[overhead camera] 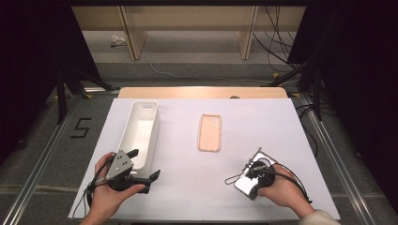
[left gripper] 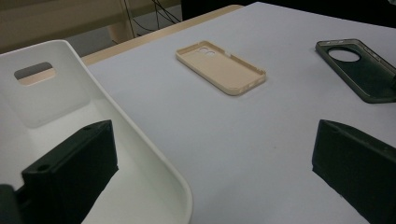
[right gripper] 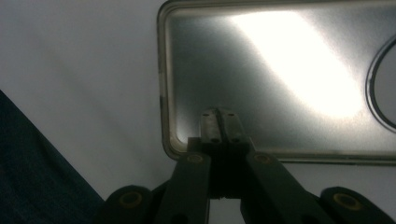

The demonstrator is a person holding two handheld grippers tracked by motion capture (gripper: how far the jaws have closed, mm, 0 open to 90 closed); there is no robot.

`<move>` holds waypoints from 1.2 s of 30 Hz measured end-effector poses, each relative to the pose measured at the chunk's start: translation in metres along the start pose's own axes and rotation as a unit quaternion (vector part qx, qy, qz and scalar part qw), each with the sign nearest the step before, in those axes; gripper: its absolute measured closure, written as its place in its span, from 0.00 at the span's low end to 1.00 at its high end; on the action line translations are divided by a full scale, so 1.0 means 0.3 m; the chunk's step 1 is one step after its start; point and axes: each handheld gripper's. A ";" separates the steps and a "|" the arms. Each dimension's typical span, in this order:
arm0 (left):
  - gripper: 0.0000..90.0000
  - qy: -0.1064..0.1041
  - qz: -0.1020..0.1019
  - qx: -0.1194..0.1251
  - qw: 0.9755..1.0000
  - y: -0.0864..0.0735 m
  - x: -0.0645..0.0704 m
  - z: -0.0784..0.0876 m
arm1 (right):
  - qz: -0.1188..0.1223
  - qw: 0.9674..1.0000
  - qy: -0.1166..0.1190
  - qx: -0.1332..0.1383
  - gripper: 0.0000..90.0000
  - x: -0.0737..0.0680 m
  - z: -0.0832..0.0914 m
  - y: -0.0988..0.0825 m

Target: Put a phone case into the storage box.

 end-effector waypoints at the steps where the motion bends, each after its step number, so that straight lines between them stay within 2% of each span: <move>1: 0.00 0.000 0.000 0.000 1.000 0.000 0.000 0.000 | -0.005 1.000 0.003 -0.003 1.00 0.010 0.002 -0.009; 3: 0.00 0.000 -0.001 0.001 1.000 0.001 0.001 0.000 | -0.014 1.000 0.004 -0.009 1.00 0.038 0.007 -0.029; 5: 0.00 0.000 -0.001 0.000 1.000 0.000 0.001 0.000 | -0.016 1.000 0.003 -0.009 1.00 0.045 0.009 -0.033; 7: 0.00 0.000 0.000 0.000 1.000 0.000 0.001 0.000 | -0.030 0.999 0.000 -0.012 1.00 0.073 0.014 -0.048; 11: 0.00 0.000 -0.001 0.000 1.000 0.001 0.001 0.000 | -0.043 0.999 0.000 -0.008 1.00 0.099 0.018 -0.060; 21: 0.00 0.000 -0.001 0.000 1.000 0.001 0.002 0.000 | -0.052 0.999 -0.005 -0.008 1.00 0.134 0.024 -0.077; 31: 0.00 0.000 0.000 0.000 1.000 0.001 0.001 0.000 | -0.048 0.999 -0.003 -0.008 1.00 0.137 0.023 -0.079; 33: 0.00 0.000 0.000 -0.001 1.000 0.000 0.001 0.000 | -0.046 0.999 -0.001 -0.006 0.96 0.136 0.024 -0.080; 34: 0.00 -0.001 0.000 -0.001 1.000 0.000 0.001 0.000 | -0.016 1.000 -0.003 0.001 0.88 0.130 0.031 -0.081; 35: 0.00 -0.001 0.000 0.000 1.000 0.001 0.001 0.000 | -0.016 1.000 -0.003 0.001 0.88 0.130 0.031 -0.081; 36: 0.00 -0.001 0.000 0.000 1.000 0.001 0.001 0.000 | -0.003 1.000 -0.004 0.011 0.85 0.126 0.037 -0.082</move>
Point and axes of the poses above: each handheld gripper's, and its own axes: z roughly backward along the jaws, y roughly out of its top, x roughly to its right, and after that the axes turned 12 degrees about -z, right-handed
